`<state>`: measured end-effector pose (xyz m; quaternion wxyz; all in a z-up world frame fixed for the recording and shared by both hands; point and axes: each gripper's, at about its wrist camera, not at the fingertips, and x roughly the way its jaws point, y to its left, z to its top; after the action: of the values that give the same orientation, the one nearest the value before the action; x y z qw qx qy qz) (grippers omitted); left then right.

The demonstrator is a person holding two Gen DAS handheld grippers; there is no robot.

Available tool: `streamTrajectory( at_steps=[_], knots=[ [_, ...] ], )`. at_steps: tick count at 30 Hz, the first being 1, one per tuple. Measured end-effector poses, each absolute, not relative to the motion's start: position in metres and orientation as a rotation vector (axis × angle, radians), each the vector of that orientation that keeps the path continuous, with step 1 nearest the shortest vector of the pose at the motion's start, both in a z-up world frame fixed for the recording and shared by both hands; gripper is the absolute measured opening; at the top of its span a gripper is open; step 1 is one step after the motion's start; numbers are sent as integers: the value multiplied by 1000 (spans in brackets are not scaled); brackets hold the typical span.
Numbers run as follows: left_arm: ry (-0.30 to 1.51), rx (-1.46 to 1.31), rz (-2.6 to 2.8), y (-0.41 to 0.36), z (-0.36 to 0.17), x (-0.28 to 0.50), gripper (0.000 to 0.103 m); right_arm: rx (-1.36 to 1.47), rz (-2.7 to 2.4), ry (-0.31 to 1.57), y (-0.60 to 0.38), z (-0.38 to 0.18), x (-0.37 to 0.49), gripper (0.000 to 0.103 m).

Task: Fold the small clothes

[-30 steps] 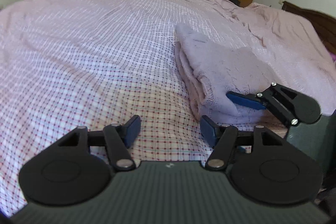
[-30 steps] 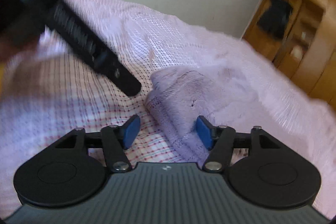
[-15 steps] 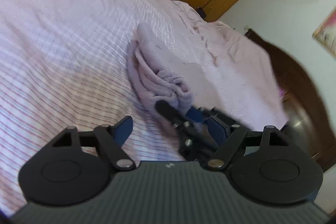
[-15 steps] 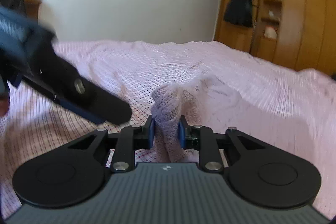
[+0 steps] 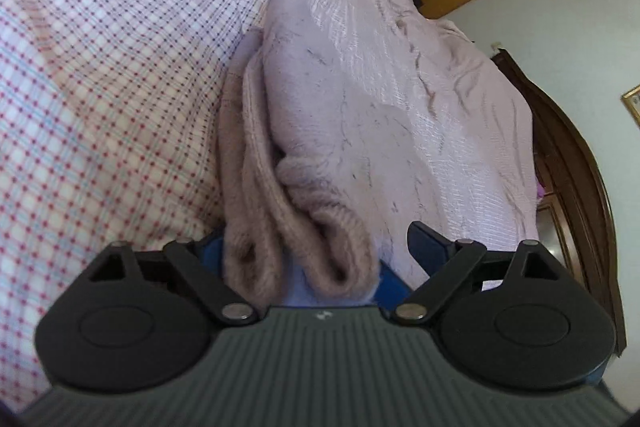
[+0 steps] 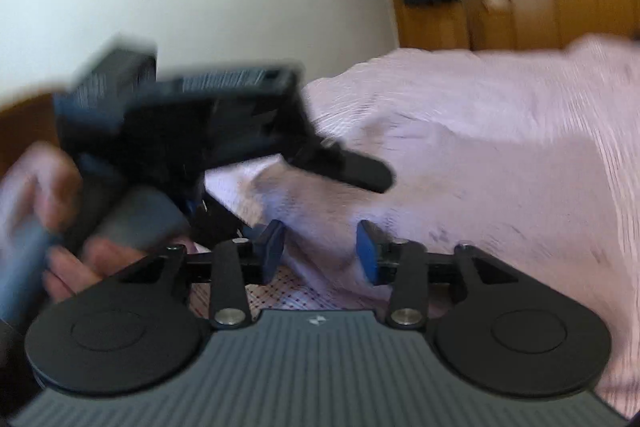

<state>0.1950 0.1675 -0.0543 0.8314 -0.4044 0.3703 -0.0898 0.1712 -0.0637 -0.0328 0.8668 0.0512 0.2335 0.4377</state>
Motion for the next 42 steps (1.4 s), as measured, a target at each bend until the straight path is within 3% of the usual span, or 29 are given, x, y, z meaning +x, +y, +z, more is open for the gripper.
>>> streamTrajectory(
  at_steps=[2, 6, 8, 9, 11, 12, 17, 21, 26, 28, 30, 31, 32, 35, 42],
  knots=[
    [764, -859, -211, 164, -53, 200, 97, 205, 899, 531, -88, -31, 179, 54],
    [706, -871, -248, 160, -62, 210, 95, 408, 881, 605, -141, -20, 195, 60],
    [696, -862, -248, 159, -65, 213, 85, 530, 840, 612, -174, -19, 205, 71],
    [697, -863, -242, 160, -66, 213, 82, 608, 820, 606, -191, -18, 211, 72],
    [721, -844, -227, 162, -66, 212, 61, 722, 760, 620, -217, -27, 224, 73],
    [733, -828, -219, 169, -66, 202, 58, 743, 723, 645, -223, -33, 229, 73],
    [733, -861, -238, 178, -73, 190, 59, 823, 654, 844, -231, -69, 241, 73],
    [741, -882, -255, 182, -79, 197, 67, 885, 704, 896, -217, -83, 256, 78],
    [744, -789, -241, 170, -75, 214, 66, 868, 762, 933, -193, -91, 274, 79],
    [742, -779, -244, 168, -74, 213, 66, 860, 769, 926, -189, -92, 276, 76],
    [749, -767, -253, 165, -72, 213, 66, 874, 780, 921, -189, -94, 273, 62],
    [753, -750, -249, 160, -66, 208, 61, 897, 781, 921, -189, -97, 276, 58],
    [749, -734, -244, 159, -64, 206, 51, 917, 799, 917, -191, -101, 276, 53],
    [724, -834, -255, 164, -67, 202, 36, 936, 819, 912, -201, -99, 270, 50],
    [686, -918, -264, 173, -61, 191, 31, 963, 804, 915, -211, -90, 265, 47]
  ],
)
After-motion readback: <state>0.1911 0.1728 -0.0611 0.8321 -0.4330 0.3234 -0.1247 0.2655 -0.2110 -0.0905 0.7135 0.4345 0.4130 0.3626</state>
